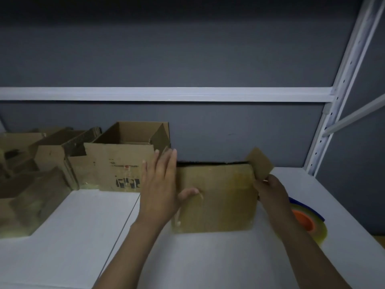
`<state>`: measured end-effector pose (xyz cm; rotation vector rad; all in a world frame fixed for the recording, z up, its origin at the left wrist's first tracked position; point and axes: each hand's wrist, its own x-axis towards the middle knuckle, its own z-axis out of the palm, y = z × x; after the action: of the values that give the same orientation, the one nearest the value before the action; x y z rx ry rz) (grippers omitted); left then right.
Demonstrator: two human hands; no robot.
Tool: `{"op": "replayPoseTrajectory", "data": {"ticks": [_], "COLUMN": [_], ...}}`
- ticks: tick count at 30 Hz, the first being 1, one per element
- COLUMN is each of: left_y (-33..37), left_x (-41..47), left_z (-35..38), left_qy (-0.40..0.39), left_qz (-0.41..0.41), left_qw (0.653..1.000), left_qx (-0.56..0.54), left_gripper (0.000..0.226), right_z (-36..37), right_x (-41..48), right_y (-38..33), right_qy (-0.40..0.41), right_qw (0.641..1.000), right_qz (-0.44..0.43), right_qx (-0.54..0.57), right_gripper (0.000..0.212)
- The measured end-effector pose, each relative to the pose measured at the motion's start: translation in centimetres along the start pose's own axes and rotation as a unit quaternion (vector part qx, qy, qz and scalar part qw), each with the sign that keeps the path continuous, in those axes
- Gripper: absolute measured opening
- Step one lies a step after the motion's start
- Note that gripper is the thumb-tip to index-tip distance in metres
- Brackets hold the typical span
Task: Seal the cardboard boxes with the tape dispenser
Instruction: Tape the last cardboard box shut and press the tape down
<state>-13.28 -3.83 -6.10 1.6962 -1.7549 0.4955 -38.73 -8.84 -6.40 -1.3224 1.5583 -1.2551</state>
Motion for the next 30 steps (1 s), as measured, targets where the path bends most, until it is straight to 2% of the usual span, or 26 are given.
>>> {"op": "replayPoseTrajectory", "data": {"ticks": [2, 4, 6, 8, 9, 11, 13, 14, 16, 17, 19, 22, 26, 29, 30], "left_y": [-0.4, -0.8, -0.9, -1.0, -1.1, -1.1, -0.7, -0.4, -0.6, -1.0, -1.7, -1.6, -1.0, -1.0, -1.1], "left_x": [1.3, 2.1, 2.5, 2.5, 2.5, 2.6, 3.4, 4.2, 6.1, 7.0, 8.6, 10.0, 10.9, 10.9, 10.9], "left_z": [-0.6, -0.6, -1.0, -1.7, -2.1, -3.0, -4.0, -4.4, -4.2, -3.7, -2.7, -1.7, -1.1, -0.2, -0.1], "left_qy": [-0.112, -0.183, -0.182, -0.138, -0.11, -0.084, -0.14, -0.175, -0.199, -0.204, -0.256, -0.312, -0.22, -0.141, -0.121], "left_qz": [0.02, 0.021, 0.022, 0.038, 0.053, 0.059, -0.015, -0.058, -0.063, -0.046, -0.021, -0.033, -0.074, -0.11, -0.121], "left_qw": [0.99, 0.977, 0.981, 0.99, 0.992, 0.99, 0.963, 0.948, 0.966, 0.974, 0.966, 0.947, 0.973, 0.983, 0.984], "left_qx": [0.086, 0.107, 0.06, -0.004, -0.026, -0.101, -0.23, -0.259, -0.153, -0.083, 0.013, 0.067, 0.015, -0.028, -0.043], "left_gripper": [0.11, 0.104, 0.092, 0.073, 0.06, 0.043, 0.043, 0.04, 0.033, 0.039, 0.058, 0.055, 0.035, 0.042, 0.051], "right_z": [-0.1, -0.3, -0.6, -0.6, -0.6, -0.6, -0.6, -0.6, -0.6, -0.6, -0.7, -0.9, -0.9, -1.2, -1.3], "right_x": [0.0, -0.1, -0.2, -0.1, 0.0, 0.3, 0.5, 0.4, 0.3, 0.2, 0.0, 0.0, -0.2, -0.6, -0.6], "right_y": [0.1, -0.1, -0.8, -1.8, -2.2, -2.9, -3.1, -3.1, -3.0, -2.9, -2.8, -2.7, -2.6, -2.4, -2.2], "right_qy": [-0.003, 0.0, 0.001, 0.004, 0.005, 0.005, -0.012, -0.015, -0.013, -0.012, -0.013, -0.016, -0.031, -0.062, -0.087], "right_qw": [1.0, 1.0, 0.999, 1.0, 1.0, 0.999, 0.999, 0.999, 0.999, 0.999, 0.998, 0.997, 0.995, 0.992, 0.99], "right_qz": [-0.001, -0.009, -0.019, -0.024, -0.021, -0.016, -0.023, -0.029, -0.041, -0.046, -0.056, -0.071, -0.089, -0.107, -0.108], "right_qx": [-0.015, -0.028, -0.039, -0.019, 0.0, 0.03, 0.023, 0.017, 0.014, 0.015, 0.014, 0.003, -0.025, -0.008, 0.003], "right_gripper": [0.011, 0.02, 0.041, 0.062, 0.066, 0.054, 0.038, 0.034, 0.03, 0.027, 0.022, 0.018, 0.03, 0.025, 0.033]}}
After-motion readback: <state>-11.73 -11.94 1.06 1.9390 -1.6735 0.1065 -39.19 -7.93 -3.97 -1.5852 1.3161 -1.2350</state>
